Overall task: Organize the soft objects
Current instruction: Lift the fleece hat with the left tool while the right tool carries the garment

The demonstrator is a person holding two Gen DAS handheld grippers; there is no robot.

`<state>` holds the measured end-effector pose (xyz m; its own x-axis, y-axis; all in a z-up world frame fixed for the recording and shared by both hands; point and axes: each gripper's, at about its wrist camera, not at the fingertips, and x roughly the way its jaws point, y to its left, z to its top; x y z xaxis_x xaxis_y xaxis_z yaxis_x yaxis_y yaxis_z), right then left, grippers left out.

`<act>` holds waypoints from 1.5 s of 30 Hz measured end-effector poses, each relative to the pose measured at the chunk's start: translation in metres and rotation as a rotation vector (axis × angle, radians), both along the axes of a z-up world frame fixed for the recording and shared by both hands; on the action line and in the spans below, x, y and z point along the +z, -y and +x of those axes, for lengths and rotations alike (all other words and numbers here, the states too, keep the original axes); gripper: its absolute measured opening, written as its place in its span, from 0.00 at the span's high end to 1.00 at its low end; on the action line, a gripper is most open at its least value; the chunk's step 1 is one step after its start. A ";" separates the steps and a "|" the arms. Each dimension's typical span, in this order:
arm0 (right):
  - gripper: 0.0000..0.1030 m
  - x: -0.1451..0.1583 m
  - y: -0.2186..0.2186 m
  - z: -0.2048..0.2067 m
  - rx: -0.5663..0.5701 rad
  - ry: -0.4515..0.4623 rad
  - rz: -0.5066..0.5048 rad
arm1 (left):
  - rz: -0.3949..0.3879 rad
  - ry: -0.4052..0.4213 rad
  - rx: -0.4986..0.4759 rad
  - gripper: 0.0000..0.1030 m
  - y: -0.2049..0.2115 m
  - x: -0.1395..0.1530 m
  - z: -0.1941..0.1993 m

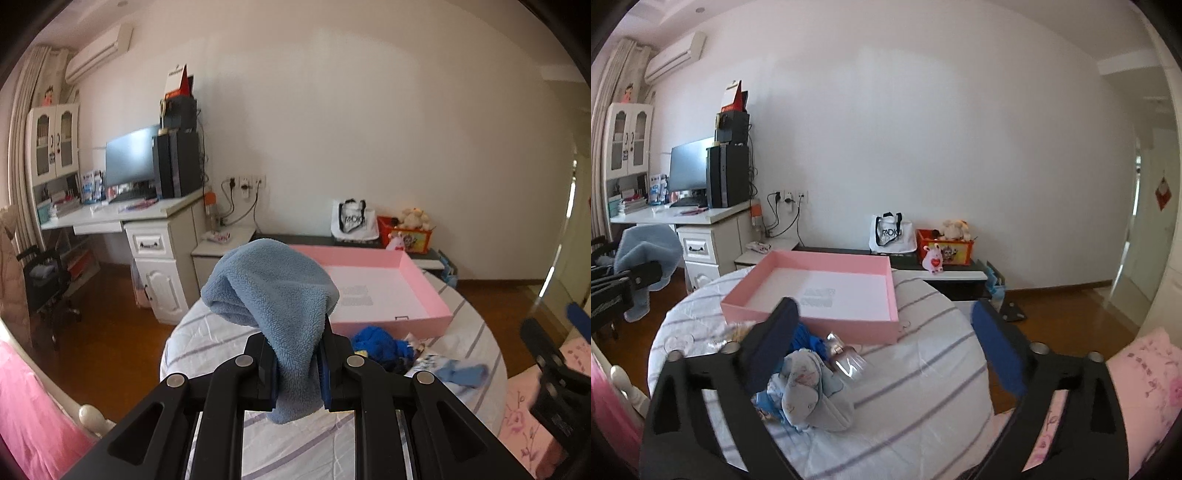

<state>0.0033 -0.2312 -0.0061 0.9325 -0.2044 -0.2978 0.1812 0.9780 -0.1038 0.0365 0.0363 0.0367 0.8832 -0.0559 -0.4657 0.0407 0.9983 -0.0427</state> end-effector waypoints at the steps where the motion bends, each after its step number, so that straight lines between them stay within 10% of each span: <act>1: 0.00 -0.001 0.000 -0.001 0.016 -0.007 -0.006 | -0.005 -0.012 0.005 0.87 0.000 -0.002 0.006; 12: 0.03 -0.072 -0.032 0.064 0.110 -0.328 -0.004 | 0.004 -0.069 0.020 0.87 0.003 -0.001 0.046; 16: 0.52 -0.085 -0.021 0.074 0.200 -0.368 0.156 | 0.004 -0.081 0.032 0.87 0.002 -0.001 0.057; 18: 0.60 -0.083 -0.014 0.071 0.235 -0.354 0.254 | 0.000 -0.082 0.042 0.87 0.002 -0.001 0.062; 36: 0.62 0.035 -0.030 -0.010 0.159 0.093 0.066 | 0.021 0.021 -0.016 0.87 0.015 0.013 0.048; 45: 0.63 0.047 -0.042 -0.018 0.176 0.137 0.048 | 0.020 0.081 -0.029 0.88 0.015 0.010 0.021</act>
<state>-0.0144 -0.1888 0.0406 0.9849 -0.0240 -0.1714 0.0169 0.9989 -0.0428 0.0573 0.0214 0.0466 0.9161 -0.0734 -0.3942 0.0722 0.9972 -0.0179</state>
